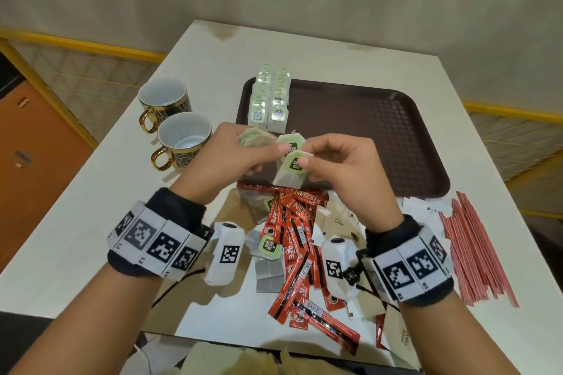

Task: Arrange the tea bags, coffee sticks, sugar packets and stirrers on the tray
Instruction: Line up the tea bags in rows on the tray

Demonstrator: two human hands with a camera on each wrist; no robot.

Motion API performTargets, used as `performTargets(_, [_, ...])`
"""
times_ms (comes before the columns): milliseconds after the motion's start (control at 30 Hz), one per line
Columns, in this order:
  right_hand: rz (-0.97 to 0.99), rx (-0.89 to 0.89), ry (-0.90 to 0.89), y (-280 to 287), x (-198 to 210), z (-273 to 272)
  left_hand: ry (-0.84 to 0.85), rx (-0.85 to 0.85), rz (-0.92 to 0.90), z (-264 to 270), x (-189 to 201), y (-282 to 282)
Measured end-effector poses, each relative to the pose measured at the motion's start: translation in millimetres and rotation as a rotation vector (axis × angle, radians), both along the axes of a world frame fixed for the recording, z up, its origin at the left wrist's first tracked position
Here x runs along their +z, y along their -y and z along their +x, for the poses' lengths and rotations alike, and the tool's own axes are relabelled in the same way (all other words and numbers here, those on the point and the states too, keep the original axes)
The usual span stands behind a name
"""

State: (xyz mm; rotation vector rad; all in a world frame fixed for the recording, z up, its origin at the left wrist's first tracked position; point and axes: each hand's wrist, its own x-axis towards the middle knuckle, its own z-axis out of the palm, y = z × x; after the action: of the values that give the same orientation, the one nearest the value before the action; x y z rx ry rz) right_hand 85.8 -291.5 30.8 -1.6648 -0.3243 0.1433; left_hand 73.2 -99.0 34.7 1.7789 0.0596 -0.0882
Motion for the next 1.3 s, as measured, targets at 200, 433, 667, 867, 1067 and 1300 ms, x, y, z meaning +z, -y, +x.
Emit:
performTargets(200, [0.013,-0.021,-0.036,-5,-9,-4,0.060,0.186,-0.090,-1,-16,7])
performTargets(433, [-0.049,0.022,0.013,-5,-6,4,0.065,0.098,-0.084,-4,-9,2])
performTargets(667, [-0.105,0.041,-0.047,-8,-2,19,-0.013,0.133,-0.046,-7,-20,-1])
performTargets(867, [-0.351,0.129,-0.042,-19,7,59,-0.039,0.228,-0.112,-6,-31,-11])
performTargets(1067, [-0.496,0.124,-0.288,-37,-1,131,-0.057,0.366,-0.131,-12,-48,-24])
performTargets(1300, [-0.553,0.044,-0.349,-57,-24,174,-0.091,0.385,-0.192,-19,-57,-28])
